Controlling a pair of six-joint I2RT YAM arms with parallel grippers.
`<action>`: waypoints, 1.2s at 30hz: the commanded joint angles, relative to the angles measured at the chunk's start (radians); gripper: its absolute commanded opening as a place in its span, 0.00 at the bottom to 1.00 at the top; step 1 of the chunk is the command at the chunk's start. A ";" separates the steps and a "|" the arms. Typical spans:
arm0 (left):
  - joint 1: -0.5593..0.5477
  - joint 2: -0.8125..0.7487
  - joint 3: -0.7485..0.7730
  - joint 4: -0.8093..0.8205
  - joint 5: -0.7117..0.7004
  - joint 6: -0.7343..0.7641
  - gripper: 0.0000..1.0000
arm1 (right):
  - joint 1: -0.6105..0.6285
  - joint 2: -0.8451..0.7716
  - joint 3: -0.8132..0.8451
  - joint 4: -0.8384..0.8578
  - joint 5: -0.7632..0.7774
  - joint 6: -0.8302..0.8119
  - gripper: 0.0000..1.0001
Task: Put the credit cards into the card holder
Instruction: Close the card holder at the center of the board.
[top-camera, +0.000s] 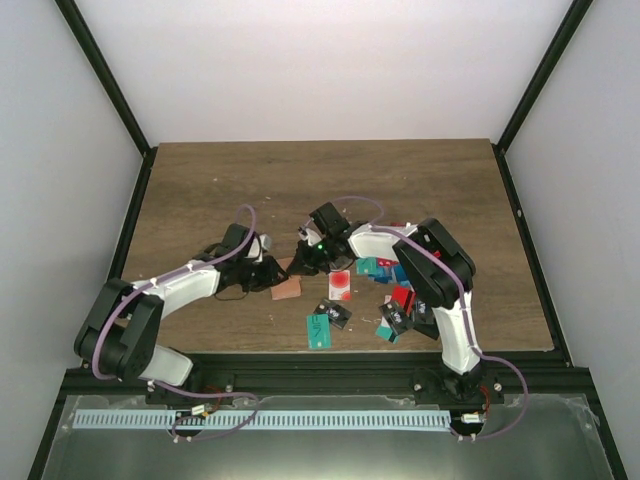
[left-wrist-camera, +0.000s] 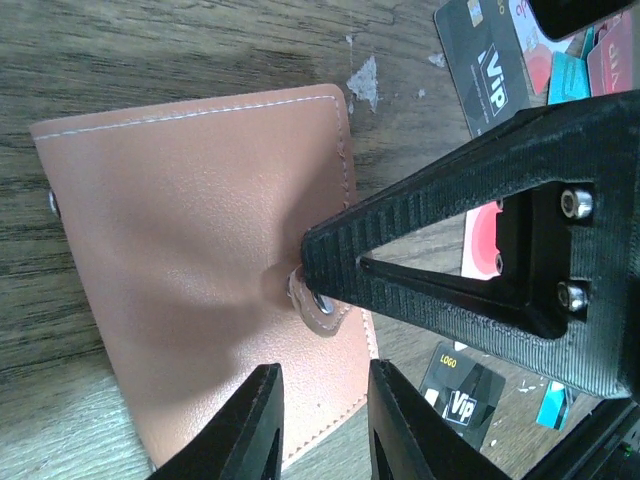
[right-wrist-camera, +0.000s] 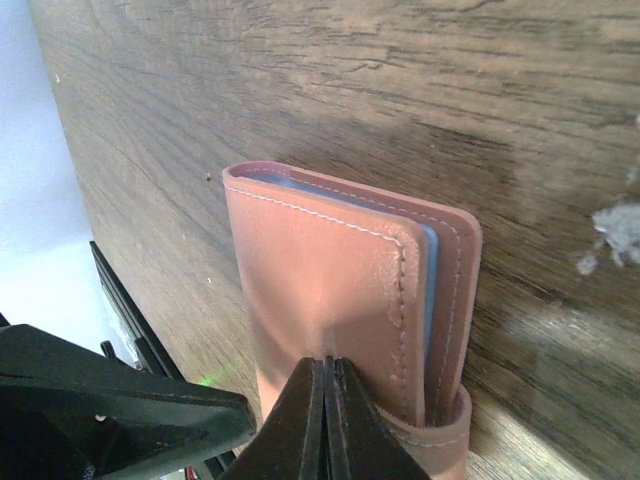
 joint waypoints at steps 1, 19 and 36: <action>0.009 0.025 -0.029 0.077 0.012 -0.035 0.26 | 0.022 0.004 -0.044 -0.023 0.047 0.019 0.01; 0.010 0.051 -0.058 0.186 -0.005 -0.074 0.18 | 0.022 -0.012 -0.080 0.005 0.023 0.034 0.01; 0.010 0.060 -0.073 0.241 -0.028 -0.075 0.12 | 0.022 -0.019 -0.084 0.013 0.013 0.035 0.01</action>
